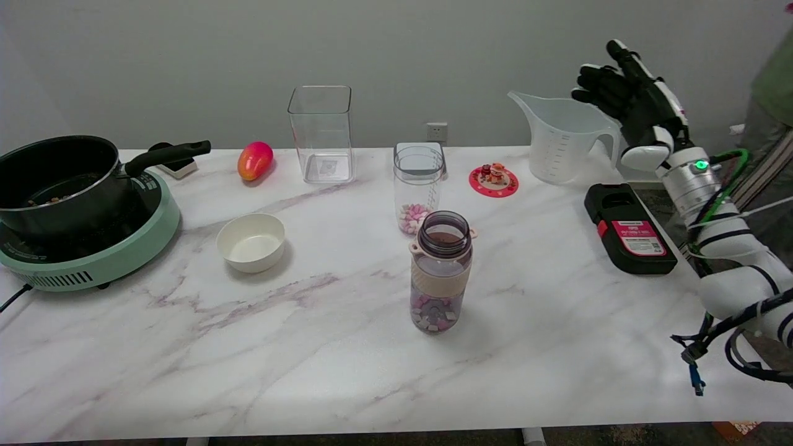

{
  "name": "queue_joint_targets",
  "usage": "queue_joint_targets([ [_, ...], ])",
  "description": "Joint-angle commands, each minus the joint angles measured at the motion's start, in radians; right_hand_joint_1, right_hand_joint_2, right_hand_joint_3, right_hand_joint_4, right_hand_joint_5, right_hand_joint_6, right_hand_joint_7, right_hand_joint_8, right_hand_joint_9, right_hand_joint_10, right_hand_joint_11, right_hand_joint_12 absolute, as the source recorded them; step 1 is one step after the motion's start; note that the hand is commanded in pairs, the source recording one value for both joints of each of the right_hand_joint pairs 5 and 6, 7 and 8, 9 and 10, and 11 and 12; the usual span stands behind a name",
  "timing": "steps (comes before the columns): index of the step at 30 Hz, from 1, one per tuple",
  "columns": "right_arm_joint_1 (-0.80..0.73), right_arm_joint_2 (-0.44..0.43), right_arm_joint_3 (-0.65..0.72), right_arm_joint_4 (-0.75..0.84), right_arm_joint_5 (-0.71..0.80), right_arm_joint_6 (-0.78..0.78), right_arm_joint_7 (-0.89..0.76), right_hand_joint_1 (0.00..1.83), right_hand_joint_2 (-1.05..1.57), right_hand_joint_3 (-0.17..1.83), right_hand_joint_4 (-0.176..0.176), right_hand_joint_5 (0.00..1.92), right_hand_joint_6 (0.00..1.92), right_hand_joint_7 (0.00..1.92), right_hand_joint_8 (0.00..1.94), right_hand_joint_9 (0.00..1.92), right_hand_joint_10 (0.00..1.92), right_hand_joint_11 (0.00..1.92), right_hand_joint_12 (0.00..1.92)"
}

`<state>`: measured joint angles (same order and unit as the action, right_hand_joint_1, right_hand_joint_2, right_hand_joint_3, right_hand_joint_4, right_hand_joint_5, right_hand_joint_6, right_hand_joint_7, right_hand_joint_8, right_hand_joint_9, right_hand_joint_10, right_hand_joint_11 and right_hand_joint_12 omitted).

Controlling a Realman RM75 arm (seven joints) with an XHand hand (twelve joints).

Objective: Pick up the measuring cup.

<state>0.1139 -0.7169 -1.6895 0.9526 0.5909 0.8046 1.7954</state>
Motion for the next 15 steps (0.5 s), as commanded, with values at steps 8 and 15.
queue_joint_targets([
  [8,0.239,-0.119,-0.246,-0.077,-0.102,0.024,0.065,1.23,-1.05,1.11,0.000,0.06,0.06,0.40,0.40,0.41,0.41,0.48,0.48],
  [15,0.332,-0.200,-0.288,-0.172,-0.184,0.011,0.071,1.23,-1.05,1.12,0.000,0.07,0.07,0.39,0.39,0.39,0.39,0.46,0.46],
])
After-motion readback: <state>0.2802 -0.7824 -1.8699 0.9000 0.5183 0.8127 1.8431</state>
